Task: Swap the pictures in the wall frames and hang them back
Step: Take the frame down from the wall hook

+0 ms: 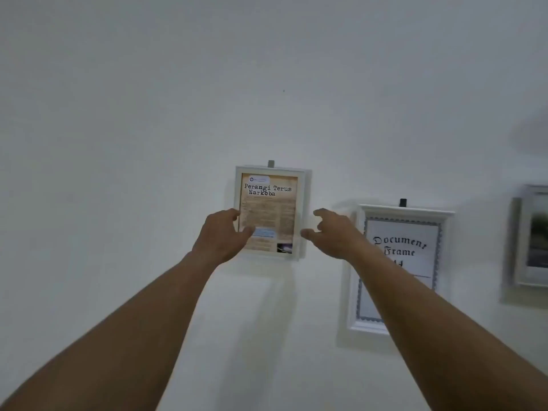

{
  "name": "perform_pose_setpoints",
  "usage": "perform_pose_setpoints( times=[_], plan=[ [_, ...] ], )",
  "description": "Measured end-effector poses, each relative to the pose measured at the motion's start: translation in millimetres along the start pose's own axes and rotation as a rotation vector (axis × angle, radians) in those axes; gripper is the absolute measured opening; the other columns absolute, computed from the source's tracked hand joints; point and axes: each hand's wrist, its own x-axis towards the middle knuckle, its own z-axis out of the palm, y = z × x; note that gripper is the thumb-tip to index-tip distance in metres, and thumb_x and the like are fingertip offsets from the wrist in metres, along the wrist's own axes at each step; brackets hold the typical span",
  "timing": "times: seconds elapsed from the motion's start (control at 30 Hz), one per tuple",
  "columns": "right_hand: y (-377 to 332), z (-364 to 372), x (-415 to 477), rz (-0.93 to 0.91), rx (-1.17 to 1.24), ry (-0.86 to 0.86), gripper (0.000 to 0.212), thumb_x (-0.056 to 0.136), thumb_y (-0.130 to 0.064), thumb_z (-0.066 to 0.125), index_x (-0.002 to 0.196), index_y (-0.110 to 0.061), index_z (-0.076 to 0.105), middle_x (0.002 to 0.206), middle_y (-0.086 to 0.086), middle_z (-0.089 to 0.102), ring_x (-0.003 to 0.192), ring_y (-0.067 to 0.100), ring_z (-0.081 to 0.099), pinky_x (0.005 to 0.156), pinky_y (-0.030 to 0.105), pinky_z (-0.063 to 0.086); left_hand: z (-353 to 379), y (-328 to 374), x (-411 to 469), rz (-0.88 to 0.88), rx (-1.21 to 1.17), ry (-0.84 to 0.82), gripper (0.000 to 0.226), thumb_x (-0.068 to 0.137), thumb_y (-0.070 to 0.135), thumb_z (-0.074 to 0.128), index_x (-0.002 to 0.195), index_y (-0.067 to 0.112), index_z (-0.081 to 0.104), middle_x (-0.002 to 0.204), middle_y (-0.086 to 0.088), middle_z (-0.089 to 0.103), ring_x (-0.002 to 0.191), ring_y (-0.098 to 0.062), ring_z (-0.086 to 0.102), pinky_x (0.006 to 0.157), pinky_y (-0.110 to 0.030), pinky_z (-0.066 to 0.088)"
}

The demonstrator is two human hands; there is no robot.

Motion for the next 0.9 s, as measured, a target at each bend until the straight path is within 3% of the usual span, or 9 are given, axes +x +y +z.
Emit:
perform_pose_setpoints(
  times=[0.2,0.3,0.37,0.43,0.5,0.63,0.77,0.9],
  plan=[
    [-7.5,36.2,23.9,0.024,0.147,0.081,0.062,0.098,-0.031,0.056,0.152,-0.021,0.027,0.134,0.010,0.059,0.118,0.026,0.058,0.086,0.030,0.044,23.3,-41.6,35.0,-0.054,-0.124,0.056,0.055,0.087,0.035,0.065,0.137,0.017,0.050,0.129,-0.006,0.061,0.115,-0.022,0.058,0.093,-0.032,0.047],
    [-4.3,52.6,34.2,-0.020,0.189,0.151,0.055,0.099,-0.020,0.052,0.149,-0.023,0.030,0.105,0.001,0.066,0.093,0.018,0.063,0.076,0.026,0.048,34.5,-48.2,45.3,-0.015,-0.244,0.079,0.047,0.091,0.019,0.059,0.137,0.023,0.049,0.117,-0.002,0.064,0.102,-0.020,0.063,0.080,-0.027,0.052],
    [-0.9,62.2,40.8,-0.037,0.222,0.182,0.054,0.100,-0.014,0.050,0.148,-0.027,0.030,0.099,-0.004,0.064,0.081,0.010,0.062,0.066,0.018,0.052,38.5,-47.0,48.5,0.002,-0.291,0.098,0.045,0.092,0.009,0.052,0.134,0.027,0.050,0.106,0.001,0.062,0.091,-0.019,0.063,0.072,-0.025,0.051],
    [0.3,69.4,44.6,-0.044,0.313,0.192,0.056,0.098,-0.007,0.048,0.145,-0.034,0.032,0.107,-0.008,0.061,0.086,0.011,0.064,0.057,0.011,0.053,43.0,-48.5,52.4,0.002,-0.299,0.121,0.049,0.092,0.004,0.048,0.134,0.030,0.051,0.100,0.004,0.061,0.088,-0.018,0.063,0.075,-0.029,0.053],
    [1.7,74.8,48.4,-0.041,0.391,0.226,0.061,0.096,-0.002,0.048,0.141,-0.040,0.034,0.110,-0.010,0.061,0.093,0.017,0.067,0.059,0.016,0.057,47.7,-54.4,56.6,0.003,-0.292,0.130,0.056,0.091,0.001,0.046,0.138,0.031,0.048,0.100,0.005,0.062,0.091,-0.017,0.062,0.079,-0.029,0.054],
    [3.0,76.2,50.6,-0.048,0.419,0.253,0.074,0.093,0.000,0.052,0.148,-0.044,0.028,0.114,-0.008,0.063,0.086,0.009,0.065,0.054,0.011,0.052,50.6,-62.0,59.7,0.037,-0.254,0.130,0.057,0.094,0.002,0.046,0.144,0.029,0.042,0.103,0.001,0.062,0.091,-0.014,0.058,0.068,-0.008,0.041],
    [-0.1,67.8,45.4,-0.065,0.463,0.271,0.084,0.094,-0.001,0.055,0.151,-0.050,0.017,0.120,-0.005,0.060,0.099,0.015,0.064,0.056,0.009,0.052,41.8,-52.0,57.9,0.047,-0.254,0.130,0.060,0.095,0.006,0.050,0.148,0.029,0.036,0.111,-0.004,0.061,0.096,-0.018,0.059,0.070,-0.009,0.041],
    [-0.1,49.7,29.5,-0.031,0.486,0.286,0.092,0.093,-0.005,0.060,0.151,-0.054,0.007,0.104,-0.003,0.066,0.091,0.010,0.068,0.059,0.013,0.050,27.2,-31.5,47.7,0.018,-0.317,0.065,0.066,0.094,0.009,0.053,0.151,0.033,0.029,0.116,0.005,0.058,0.091,-0.013,0.061,0.058,-0.006,0.042]
  ],
)
